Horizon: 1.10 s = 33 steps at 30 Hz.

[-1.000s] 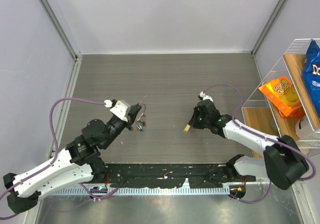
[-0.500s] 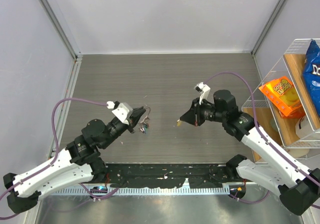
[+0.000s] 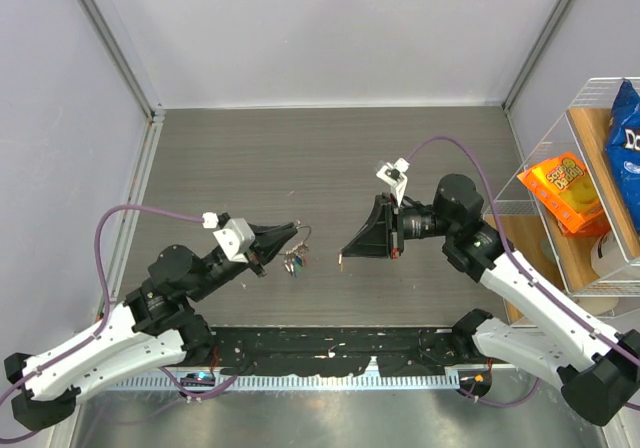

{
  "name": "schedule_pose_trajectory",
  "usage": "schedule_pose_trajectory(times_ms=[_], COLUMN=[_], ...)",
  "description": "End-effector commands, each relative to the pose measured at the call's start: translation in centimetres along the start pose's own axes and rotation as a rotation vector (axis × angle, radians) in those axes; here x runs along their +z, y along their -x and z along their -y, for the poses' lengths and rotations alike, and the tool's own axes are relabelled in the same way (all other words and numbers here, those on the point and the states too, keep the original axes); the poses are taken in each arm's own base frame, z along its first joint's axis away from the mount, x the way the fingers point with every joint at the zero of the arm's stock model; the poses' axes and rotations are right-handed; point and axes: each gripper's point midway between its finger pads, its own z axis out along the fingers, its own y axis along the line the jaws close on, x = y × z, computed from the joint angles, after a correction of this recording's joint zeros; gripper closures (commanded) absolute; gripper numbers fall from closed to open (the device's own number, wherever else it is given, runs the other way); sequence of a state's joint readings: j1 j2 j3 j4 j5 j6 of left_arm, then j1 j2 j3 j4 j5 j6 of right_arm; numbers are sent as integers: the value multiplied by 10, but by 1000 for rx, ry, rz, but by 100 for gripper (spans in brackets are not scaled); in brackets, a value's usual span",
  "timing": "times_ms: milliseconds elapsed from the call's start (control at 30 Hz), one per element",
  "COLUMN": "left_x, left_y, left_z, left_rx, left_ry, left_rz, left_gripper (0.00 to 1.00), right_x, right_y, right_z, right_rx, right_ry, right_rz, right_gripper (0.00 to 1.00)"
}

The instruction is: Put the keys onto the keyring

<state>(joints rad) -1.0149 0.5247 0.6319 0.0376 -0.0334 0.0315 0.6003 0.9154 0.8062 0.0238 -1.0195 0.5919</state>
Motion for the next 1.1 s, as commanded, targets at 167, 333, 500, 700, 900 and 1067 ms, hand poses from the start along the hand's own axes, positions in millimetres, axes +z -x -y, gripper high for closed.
schedule_pose_trajectory(times_ms=[167,333,500,700,900,1067], left_x=[-1,-1,-3,-9,-11,-13], left_y=[37,37,39,44,47,51], left_z=[16,19,22,24,27,31], left_rx=[1,-5,-7,-5,-4,-6], left_ry=[-92,-110,-124,-137,-156,-176], left_rz=[169,186,202,230,251,275], left_gripper=[100,100,100,100,100,100], right_x=[28,37,45,50,53,56], right_y=[17,29,32,35,39,39], right_z=[-40,-49,-49,-44,-46,-47], right_rx=[33,75,124,166,194,228], right_ry=[188,264,298,302,318,345], right_rz=[10,66,88,119,137,145], right_gripper=[94,94,94,94,94,94])
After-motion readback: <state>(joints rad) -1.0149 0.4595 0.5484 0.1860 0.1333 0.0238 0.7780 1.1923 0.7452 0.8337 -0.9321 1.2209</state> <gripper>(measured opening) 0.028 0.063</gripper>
